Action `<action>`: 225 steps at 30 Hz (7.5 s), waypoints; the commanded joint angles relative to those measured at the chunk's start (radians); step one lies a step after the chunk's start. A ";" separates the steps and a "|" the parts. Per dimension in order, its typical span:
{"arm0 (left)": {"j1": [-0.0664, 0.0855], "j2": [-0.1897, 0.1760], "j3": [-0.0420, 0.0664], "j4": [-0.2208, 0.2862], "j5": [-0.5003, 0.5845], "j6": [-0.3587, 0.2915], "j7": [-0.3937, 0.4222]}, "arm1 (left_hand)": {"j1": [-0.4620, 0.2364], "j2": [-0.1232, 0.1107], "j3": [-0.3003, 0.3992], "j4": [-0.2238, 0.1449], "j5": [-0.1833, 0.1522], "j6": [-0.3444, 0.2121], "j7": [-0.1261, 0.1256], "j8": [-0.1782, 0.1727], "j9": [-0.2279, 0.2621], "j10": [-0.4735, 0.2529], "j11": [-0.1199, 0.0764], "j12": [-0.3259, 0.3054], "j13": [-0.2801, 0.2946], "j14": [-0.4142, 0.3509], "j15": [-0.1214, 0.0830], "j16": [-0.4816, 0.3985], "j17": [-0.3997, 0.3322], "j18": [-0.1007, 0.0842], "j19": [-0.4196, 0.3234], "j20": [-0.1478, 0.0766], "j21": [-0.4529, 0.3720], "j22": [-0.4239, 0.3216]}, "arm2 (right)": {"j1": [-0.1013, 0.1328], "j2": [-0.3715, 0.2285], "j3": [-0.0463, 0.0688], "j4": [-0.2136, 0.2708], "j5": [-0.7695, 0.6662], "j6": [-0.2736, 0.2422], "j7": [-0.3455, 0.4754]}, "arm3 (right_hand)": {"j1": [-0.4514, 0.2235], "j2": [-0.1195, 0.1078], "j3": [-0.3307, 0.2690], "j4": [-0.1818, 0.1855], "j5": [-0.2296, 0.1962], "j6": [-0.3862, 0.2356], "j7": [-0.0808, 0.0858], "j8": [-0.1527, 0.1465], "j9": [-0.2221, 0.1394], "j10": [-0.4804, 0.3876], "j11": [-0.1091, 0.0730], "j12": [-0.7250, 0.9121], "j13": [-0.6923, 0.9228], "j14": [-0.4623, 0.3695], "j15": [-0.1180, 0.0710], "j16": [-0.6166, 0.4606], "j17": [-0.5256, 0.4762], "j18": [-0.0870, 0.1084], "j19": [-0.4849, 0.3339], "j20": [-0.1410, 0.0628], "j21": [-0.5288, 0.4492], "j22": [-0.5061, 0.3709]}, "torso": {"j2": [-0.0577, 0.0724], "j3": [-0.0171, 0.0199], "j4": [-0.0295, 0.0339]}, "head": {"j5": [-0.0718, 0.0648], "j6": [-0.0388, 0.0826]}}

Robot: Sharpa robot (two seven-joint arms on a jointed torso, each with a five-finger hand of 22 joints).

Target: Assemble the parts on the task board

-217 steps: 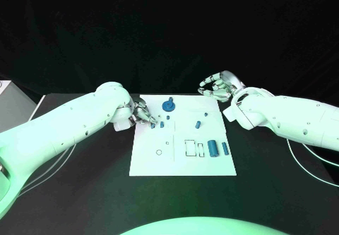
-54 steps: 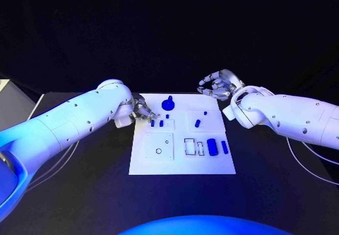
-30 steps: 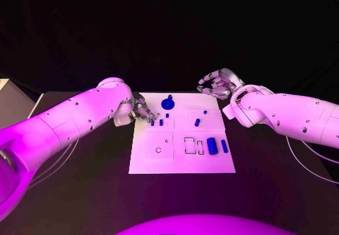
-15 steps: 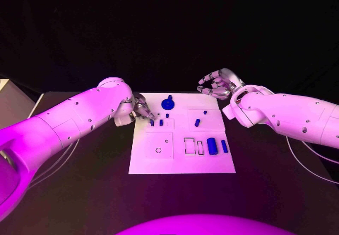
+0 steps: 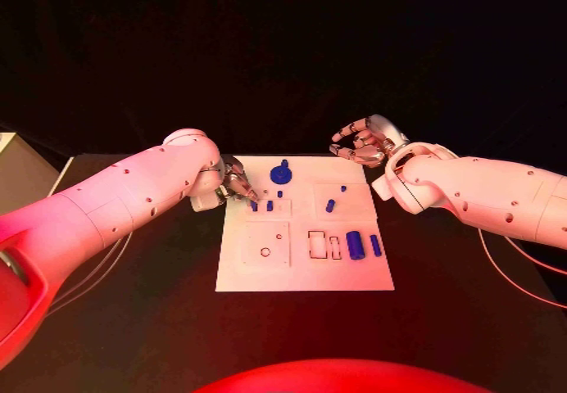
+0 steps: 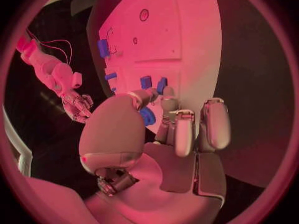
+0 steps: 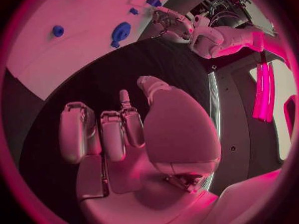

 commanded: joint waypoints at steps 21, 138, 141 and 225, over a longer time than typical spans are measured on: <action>-0.004 -0.010 -0.002 0.013 0.126 0.015 0.002 | 0.012 -0.032 0.145 -0.151 0.210 0.025 0.009 0.008 0.027 0.039 0.000 -0.003 0.020 0.104 -0.002 0.018 0.263 -0.024 0.018 -0.004 0.024 0.063 | 0.000 0.002 0.000 -0.006 -0.007 0.011 0.009 | -0.011 -0.001 0.005 0.000 0.006 -0.006 -0.002 -0.004 0.002 0.008 -0.002 0.005 0.133 0.068 -0.005 -0.005 0.106 0.011 0.028 -0.006 0.000 0.125 | -0.002 0.0001 0.0022 | 0.002 0.003; -0.098 -0.180 -0.067 0.324 -0.154 -0.481 0.152 | 0.000 -0.063 0.173 -0.187 0.310 0.079 -0.008 0.001 0.037 0.100 -0.016 0.019 0.070 0.104 -0.018 0.018 0.263 -0.038 0.060 -0.022 0.066 0.114 | -0.013 -0.025 0.000 0.010 -0.020 -0.001 0.021 | -0.017 -0.002 0.006 0.002 0.004 -0.007 -0.003 -0.005 0.004 0.007 -0.002 0.003 0.132 0.068 -0.006 -0.005 0.106 0.012 0.028 -0.006 -0.003 0.124 | -0.011 -0.0010 0.0130 | -0.001 -0.023; -0.098 -0.180 -0.067 0.323 -0.156 -0.477 0.149 | 0.000 -0.063 0.173 -0.187 0.310 0.079 -0.008 0.001 0.037 0.100 -0.016 0.019 0.070 0.104 -0.018 0.018 0.263 -0.038 0.060 -0.022 0.066 0.114 | -0.013 -0.025 0.000 0.010 -0.020 -0.001 0.021 | -0.017 -0.002 0.006 0.002 0.004 -0.007 -0.003 -0.005 0.004 0.007 -0.002 0.003 0.132 0.068 -0.006 -0.005 0.106 0.012 0.028 -0.006 -0.003 0.124 | -0.011 -0.0011 0.0134 | -0.001 -0.023; -0.097 -0.125 -0.069 0.250 -0.102 -0.407 0.095 | -0.085 -0.068 -0.061 -0.031 0.273 0.065 -0.023 -0.040 0.045 0.084 -0.024 0.009 0.065 0.098 -0.025 0.009 0.245 -0.031 0.041 -0.025 0.038 0.086 | -0.013 -0.027 0.000 0.019 -0.020 -0.004 0.021 | -0.017 -0.003 0.011 -0.002 0.005 -0.009 -0.002 -0.007 0.006 0.006 -0.002 0.002 0.130 0.067 -0.006 -0.006 0.106 0.012 0.028 -0.006 -0.004 0.124 | -0.012 -0.0016 0.0132 | -0.013 -0.038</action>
